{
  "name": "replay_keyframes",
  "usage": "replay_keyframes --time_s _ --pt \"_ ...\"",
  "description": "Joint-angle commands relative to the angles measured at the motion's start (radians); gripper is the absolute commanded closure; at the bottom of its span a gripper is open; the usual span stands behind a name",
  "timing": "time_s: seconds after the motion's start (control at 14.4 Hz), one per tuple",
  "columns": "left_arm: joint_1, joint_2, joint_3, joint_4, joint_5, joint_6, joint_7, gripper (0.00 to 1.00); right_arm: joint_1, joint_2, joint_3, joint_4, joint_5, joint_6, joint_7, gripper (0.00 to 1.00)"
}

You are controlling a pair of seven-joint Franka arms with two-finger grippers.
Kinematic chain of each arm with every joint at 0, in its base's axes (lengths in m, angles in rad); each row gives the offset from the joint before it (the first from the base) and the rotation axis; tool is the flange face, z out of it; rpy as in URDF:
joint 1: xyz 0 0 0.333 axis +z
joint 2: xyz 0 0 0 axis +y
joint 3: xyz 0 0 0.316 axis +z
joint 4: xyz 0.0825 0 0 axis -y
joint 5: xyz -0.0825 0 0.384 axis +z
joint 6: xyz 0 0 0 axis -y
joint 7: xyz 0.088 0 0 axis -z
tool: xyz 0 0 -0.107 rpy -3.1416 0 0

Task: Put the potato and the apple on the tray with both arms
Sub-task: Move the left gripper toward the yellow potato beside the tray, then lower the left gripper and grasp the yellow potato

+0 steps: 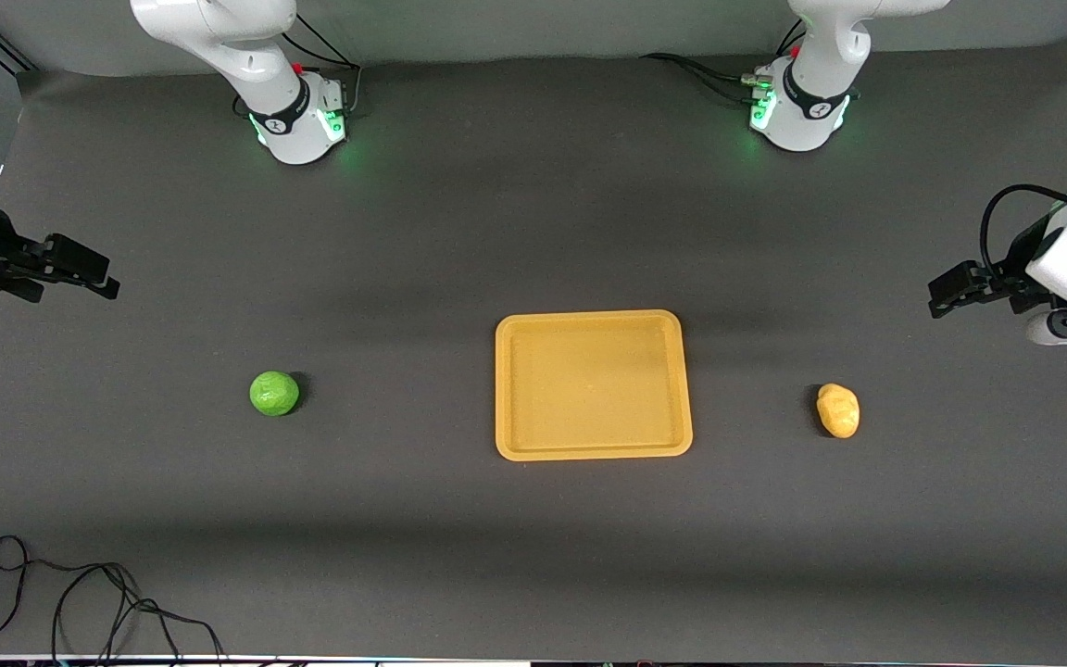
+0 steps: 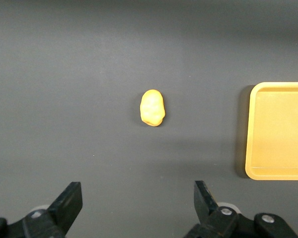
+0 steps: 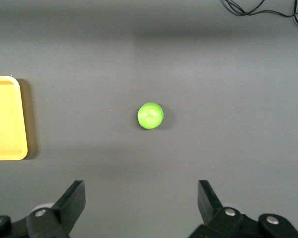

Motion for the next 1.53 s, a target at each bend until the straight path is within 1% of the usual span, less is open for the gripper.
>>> replay_keyframes --time_s 0.0,0.35,0.55,0.83,1.11,1.25,1.46 --pt "0.005 0.000 0.000 0.009 -0.010 -0.019 0.015 0.00 0.018 -0.027 -0.010 -0.026 -0.017 0.017 -0.017 0.00" --pt "0.004 0.015 0.000 0.006 -0.010 0.001 0.015 0.00 0.018 -0.013 -0.010 -0.020 -0.011 0.023 -0.017 0.00" --pt "0.002 0.052 0.000 -0.002 -0.010 0.044 0.015 0.00 0.018 -0.009 -0.010 -0.017 -0.007 0.023 -0.024 0.00" --pt "-0.009 0.153 -0.003 -0.002 0.002 0.111 0.015 0.00 0.016 -0.006 -0.008 -0.014 -0.015 0.020 -0.025 0.00" --pt "-0.007 0.294 -0.003 -0.005 0.004 0.194 0.003 0.00 0.013 -0.003 -0.011 -0.017 -0.001 0.020 -0.027 0.00" --pt "-0.002 0.345 -0.003 -0.028 0.004 0.268 0.006 0.00 0.012 -0.001 -0.014 -0.017 -0.001 0.020 -0.028 0.02" --pt "-0.007 0.405 -0.003 -0.089 0.004 0.400 0.001 0.00 0.013 0.001 -0.014 -0.015 -0.001 0.020 -0.030 0.02"
